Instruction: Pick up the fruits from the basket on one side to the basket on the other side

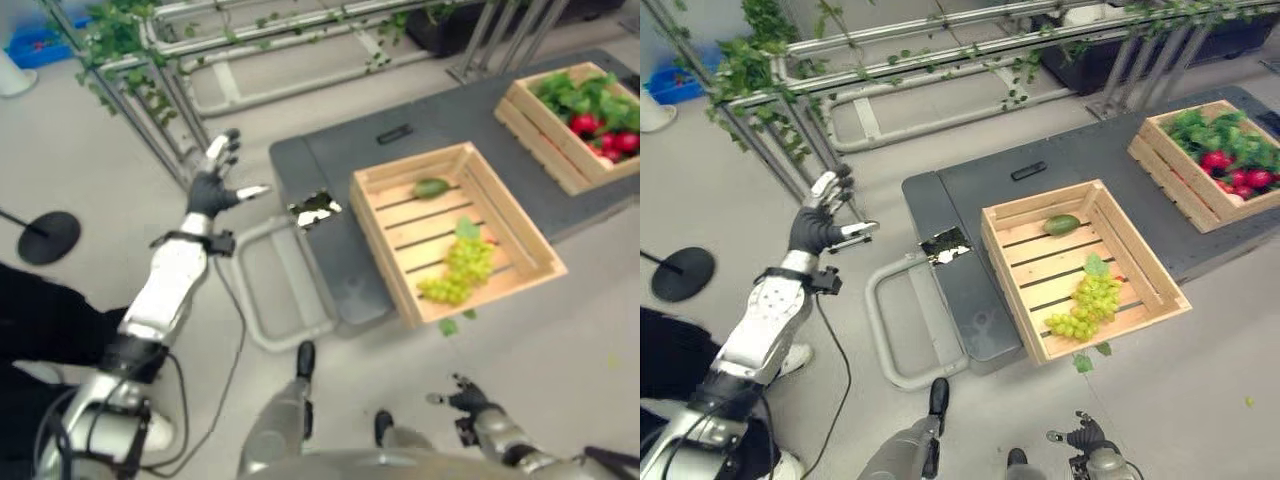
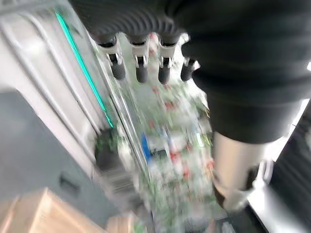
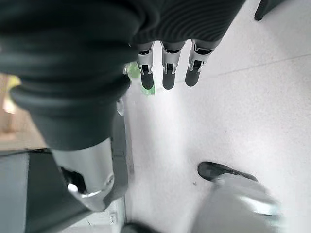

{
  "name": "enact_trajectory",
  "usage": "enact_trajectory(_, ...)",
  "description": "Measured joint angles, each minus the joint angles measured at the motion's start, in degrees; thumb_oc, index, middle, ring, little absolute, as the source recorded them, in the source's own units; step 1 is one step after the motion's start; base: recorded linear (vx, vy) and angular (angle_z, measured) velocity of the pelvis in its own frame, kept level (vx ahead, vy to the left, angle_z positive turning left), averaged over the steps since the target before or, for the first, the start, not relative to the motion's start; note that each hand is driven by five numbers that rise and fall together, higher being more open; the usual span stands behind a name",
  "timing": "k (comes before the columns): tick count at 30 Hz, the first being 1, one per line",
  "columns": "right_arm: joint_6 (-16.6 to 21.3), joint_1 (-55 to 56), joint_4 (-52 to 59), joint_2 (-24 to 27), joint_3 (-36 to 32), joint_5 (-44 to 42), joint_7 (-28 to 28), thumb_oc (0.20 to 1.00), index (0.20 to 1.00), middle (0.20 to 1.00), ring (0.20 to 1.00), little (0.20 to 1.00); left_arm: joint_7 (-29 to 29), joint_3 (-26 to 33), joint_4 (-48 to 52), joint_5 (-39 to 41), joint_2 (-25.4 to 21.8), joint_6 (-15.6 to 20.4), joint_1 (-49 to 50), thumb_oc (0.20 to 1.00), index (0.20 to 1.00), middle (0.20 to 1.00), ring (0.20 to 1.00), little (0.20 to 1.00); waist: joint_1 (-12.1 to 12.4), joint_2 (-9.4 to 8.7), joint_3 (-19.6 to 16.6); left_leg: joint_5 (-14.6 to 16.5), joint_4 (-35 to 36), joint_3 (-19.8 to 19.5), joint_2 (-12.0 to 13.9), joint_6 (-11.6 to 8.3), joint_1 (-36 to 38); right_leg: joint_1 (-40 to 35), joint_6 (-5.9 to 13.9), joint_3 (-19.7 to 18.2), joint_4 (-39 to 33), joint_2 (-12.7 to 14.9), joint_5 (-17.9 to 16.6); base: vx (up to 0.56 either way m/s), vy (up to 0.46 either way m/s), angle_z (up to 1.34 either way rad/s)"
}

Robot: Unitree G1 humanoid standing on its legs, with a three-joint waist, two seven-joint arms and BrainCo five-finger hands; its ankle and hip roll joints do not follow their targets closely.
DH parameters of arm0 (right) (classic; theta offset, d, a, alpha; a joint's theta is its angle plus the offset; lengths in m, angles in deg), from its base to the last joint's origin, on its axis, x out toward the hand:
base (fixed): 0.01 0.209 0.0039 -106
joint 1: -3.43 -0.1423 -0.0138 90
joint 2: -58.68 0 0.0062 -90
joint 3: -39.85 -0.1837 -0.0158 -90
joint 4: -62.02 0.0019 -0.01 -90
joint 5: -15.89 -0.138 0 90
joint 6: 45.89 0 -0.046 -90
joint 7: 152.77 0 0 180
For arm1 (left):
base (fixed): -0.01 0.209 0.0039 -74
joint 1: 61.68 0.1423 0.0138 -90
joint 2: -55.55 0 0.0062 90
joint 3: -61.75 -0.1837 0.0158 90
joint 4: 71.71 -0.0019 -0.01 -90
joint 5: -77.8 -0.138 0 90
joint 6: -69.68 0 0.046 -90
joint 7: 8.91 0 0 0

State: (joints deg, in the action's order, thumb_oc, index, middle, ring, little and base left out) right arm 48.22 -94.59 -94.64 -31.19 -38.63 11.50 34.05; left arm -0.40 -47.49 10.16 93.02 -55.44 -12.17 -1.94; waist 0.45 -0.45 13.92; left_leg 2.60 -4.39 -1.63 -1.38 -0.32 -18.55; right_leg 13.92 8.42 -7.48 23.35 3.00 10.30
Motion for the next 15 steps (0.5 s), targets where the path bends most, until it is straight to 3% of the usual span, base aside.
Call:
enact_trajectory(1,0.1,-0.2,0.1,0.1,0.2,-0.4,0.0,1.000,1.000,1.000,1.000,1.000,0.0,-0.4,-0.4,-0.9,-0.7,-0.2,-0.4,1.000,1.000,1.000,1.000,1.000,0.3,-0.26,-0.2,-0.3,1.0,0.2,0.0,-1.75,0.1,0.3,-0.48,0.8,-3.3,-0.3,0.0,0.20,-0.026,-0.27)
enact_trajectory(2,0.2,-0.3,0.2,0.5,0.1,-0.9,0.1,1.000,1.000,1.000,1.000,1.000,0.1,-0.9,-0.6,-1.0,-0.8,-0.3,-1.2,1.000,1.000,1.000,1.000,1.000,0.1,-0.35,-0.2,-0.5,1.5,0.1,0.1,-2.28,0.0,0.3,-0.74,1.8,-6.7,-0.4,0.0,0.18,-0.027,0.18)
enact_trajectory(3,0.2,0.5,-0.5,0.3,-0.8,-1.6,0.1,1.000,1.000,1.000,1.000,1.000,0.5,-2.1,-2.0,-1.2,-0.8,0.0,-4.3,1.000,1.000,1.000,1.000,1.000,-2.2,-2.24,0.3,-0.2,-1.8,1.9,-2.5,-3.38,-1.6,0.3,-4.64,3.3,-12.8,3.1,-5.5,0.20,-0.017,0.50)
enact_trajectory(4,0.2,0.4,-2.1,0.9,-1.9,-2.1,0.2,1.000,1.000,1.000,1.000,1.000,0.8,-3.7,-4.8,-1.5,-0.7,-0.1,-6.4,1.000,1.000,1.000,1.000,1.000,-3.3,-1.26,1.0,2.4,-16.8,1.6,-2.5,-0.70,-4.5,-0.4,-3.35,3.4,-13.4,4.1,-7.2,0.14,-0.013,0.40)
enact_trajectory(5,0.2,0.6,-2.4,1.2,-1.9,-2.5,0.1,1.000,1.000,1.000,1.000,1.000,0.8,-4.4,-5.8,-1.7,-1.2,-0.2,-6.3,1.000,1.000,1.000,1.000,1.000,-3.7,-0.40,1.0,3.8,-21.7,1.4,-2.1,-0.96,-4.0,-0.7,-2.61,2.9,-13.3,3.9,-7.4,0.11,-0.011,-0.02)
enact_trajectory(6,0.1,2.0,-2.1,2.7,-1.6,-3.2,0.1,1.000,1.000,1.000,1.000,1.000,0.5,-4.7,-7.7,-2.6,0.0,-0.7,-6.1,1.000,1.000,1.000,1.000,1.000,-4.2,3.55,0.0,6.2,-15.2,-1.1,-0.7,1.95,1.9,-2.2,-1.95,2.4,-14.1,1.6,-7.3,0.07,-0.034,-0.19)
enact_trajectory(7,-0.2,2.9,-2.2,2.5,-1.5,-3.6,0.2,1.000,1.000,1.000,1.000,1.000,0.6,-5.0,-8.2,-2.9,1.0,-0.8,-6.9,1.000,1.000,1.000,1.000,1.000,-4.4,3.09,0.3,5.2,-12.3,-1.4,-1.5,0.93,3.4,-3.0,-1.72,0.6,-14.7,2.0,-7.3,0.08,-0.040,-0.06)
enact_trajectory(8,-0.4,4.1,-2.4,2.2,-1.6,-3.7,-0.1,1.000,1.000,1.000,1.000,1.000,0.3,-5.8,-7.6,-3.3,1.0,-0.7,-7.6,1.000,1.000,1.000,1.000,1.000,-4.5,2.58,0.3,2.9,-8.2,-1.4,-2.2,1.19,5.7,-3.8,-1.52,0.1,-17.1,2.2,-7.8,0.10,-0.083,0.18)
enact_trajectory(11,-0.6,6.0,-3.9,2.4,-2.1,-4.2,0.0,1.000,1.000,1.000,1.000,1.000,0.2,-7.1,-7.9,-3.2,0.7,-1.1,-9.6,1.000,1.000,1.000,1.000,1.000,-4.7,2.26,0.2,-2.1,-0.5,-2.1,-2.8,1.36,7.7,-6.2,-2.02,1.3,-24.2,3.4,-12.3,0.05,-0.056,0.20)
enact_trajectory(15,-0.8,4.5,-4.4,2.4,-2.0,-4.3,0.0,1.000,1.000,1.000,1.000,1.000,0.4,-9.2,-10.2,-3.6,0.2,-2.2,-11.3,1.000,1.000,1.000,1.000,1.000,-5.7,2.13,0.4,-3.4,4.2,-3.0,-2.4,0.99,11.8,-10.3,-2.37,2.2,-28.5,3.7,-13.1,0.01,-0.059,0.14)
